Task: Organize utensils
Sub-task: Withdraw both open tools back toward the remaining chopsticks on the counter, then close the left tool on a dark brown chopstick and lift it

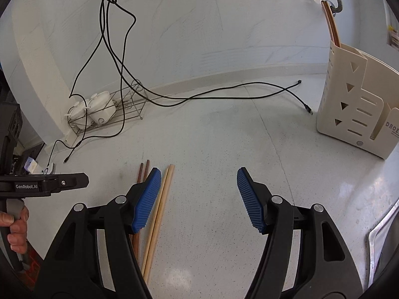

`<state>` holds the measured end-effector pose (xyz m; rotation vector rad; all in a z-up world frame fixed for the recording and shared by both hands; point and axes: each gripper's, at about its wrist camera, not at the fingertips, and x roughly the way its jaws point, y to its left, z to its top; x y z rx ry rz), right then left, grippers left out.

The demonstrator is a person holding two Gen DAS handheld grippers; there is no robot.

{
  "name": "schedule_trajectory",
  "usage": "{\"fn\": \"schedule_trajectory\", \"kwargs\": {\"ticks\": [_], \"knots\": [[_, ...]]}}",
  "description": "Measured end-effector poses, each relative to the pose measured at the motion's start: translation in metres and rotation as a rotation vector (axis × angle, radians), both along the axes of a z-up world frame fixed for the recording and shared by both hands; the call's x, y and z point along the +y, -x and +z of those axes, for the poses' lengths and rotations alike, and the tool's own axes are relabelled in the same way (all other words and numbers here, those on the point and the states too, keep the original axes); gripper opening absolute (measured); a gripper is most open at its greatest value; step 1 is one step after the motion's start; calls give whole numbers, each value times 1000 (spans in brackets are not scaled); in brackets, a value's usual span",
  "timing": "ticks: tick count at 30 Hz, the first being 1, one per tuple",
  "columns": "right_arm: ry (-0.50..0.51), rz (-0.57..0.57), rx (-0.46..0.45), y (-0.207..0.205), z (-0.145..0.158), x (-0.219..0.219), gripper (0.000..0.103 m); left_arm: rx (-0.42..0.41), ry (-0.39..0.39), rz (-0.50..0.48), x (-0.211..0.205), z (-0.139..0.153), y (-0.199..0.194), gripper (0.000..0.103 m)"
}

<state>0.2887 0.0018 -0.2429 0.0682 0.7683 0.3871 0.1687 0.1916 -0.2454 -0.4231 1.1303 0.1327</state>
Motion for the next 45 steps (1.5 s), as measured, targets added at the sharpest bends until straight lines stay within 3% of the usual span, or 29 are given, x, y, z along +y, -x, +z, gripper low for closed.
{"fn": "schedule_trajectory", "kwargs": {"ticks": [10, 26, 37, 40, 45], "knots": [[17, 18, 45, -5, -12, 4, 61, 140, 46, -13, -17, -40, -4, 66], [27, 38, 100, -10, -24, 6, 67, 224, 12, -10, -29, -67, -14, 66], [43, 45, 79, -10, -22, 7, 68, 254, -114, -76, -47, -72, -23, 66], [44, 42, 77, -11, -21, 7, 68, 280, -171, -97, -53, -75, -26, 72], [48, 42, 73, -12, -21, 8, 72, 289, -191, -92, -52, -77, -26, 73]]}}
